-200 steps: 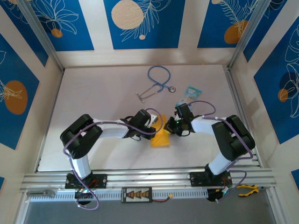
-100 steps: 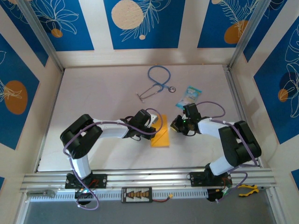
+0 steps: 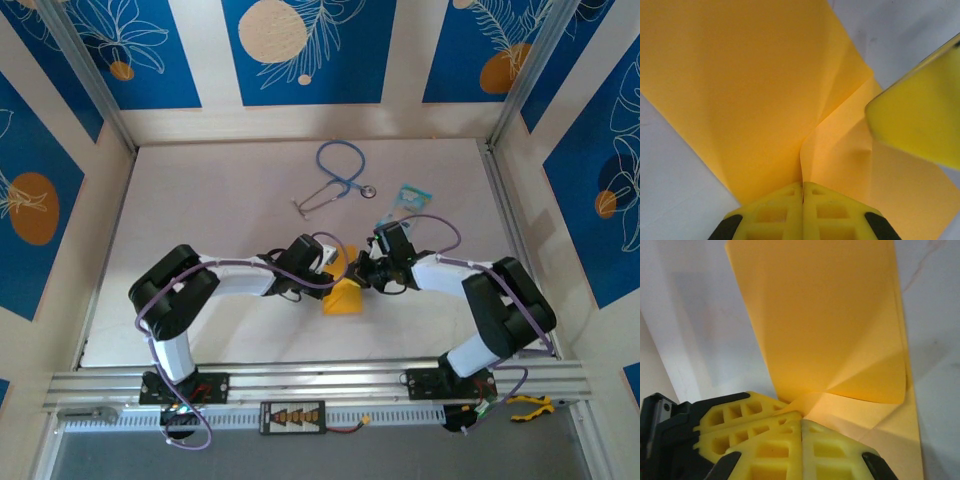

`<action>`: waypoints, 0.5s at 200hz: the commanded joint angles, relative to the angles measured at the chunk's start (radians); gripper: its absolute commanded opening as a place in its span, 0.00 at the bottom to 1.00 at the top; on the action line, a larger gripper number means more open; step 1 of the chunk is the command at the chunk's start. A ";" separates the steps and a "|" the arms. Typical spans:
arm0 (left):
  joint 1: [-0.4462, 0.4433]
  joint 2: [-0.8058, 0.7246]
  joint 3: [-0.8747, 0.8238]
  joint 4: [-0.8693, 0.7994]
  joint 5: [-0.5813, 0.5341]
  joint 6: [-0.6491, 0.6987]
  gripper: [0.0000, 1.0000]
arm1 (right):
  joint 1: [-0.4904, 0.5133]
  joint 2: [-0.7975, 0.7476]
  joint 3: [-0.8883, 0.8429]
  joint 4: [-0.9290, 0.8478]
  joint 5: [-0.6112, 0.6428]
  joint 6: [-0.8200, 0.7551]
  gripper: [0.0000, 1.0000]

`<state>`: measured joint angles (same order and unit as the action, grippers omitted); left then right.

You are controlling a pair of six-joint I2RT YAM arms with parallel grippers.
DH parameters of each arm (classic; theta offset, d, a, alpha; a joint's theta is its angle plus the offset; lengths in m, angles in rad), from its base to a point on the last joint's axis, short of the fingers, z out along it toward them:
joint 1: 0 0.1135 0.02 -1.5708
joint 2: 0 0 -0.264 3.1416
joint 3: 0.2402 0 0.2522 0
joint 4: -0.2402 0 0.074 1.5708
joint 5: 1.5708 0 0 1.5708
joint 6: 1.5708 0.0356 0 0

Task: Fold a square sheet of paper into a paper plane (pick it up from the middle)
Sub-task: Fold the triangle a second time at the center of the table.

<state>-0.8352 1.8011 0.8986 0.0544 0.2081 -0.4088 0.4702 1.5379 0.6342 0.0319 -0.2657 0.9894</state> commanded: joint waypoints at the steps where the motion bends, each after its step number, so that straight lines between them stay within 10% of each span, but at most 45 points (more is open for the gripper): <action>1: 0.006 0.016 -0.005 -0.094 -0.013 0.029 0.00 | 0.007 0.033 0.023 0.036 -0.043 0.016 0.01; 100: 0.007 -0.029 -0.001 -0.083 -0.022 -0.001 0.04 | 0.015 0.096 -0.049 -0.048 0.097 0.000 0.00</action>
<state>-0.8352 1.7981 0.8986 0.0509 0.2077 -0.4099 0.4843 1.6188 0.6254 0.0631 -0.2436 0.9962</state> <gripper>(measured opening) 0.048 0.057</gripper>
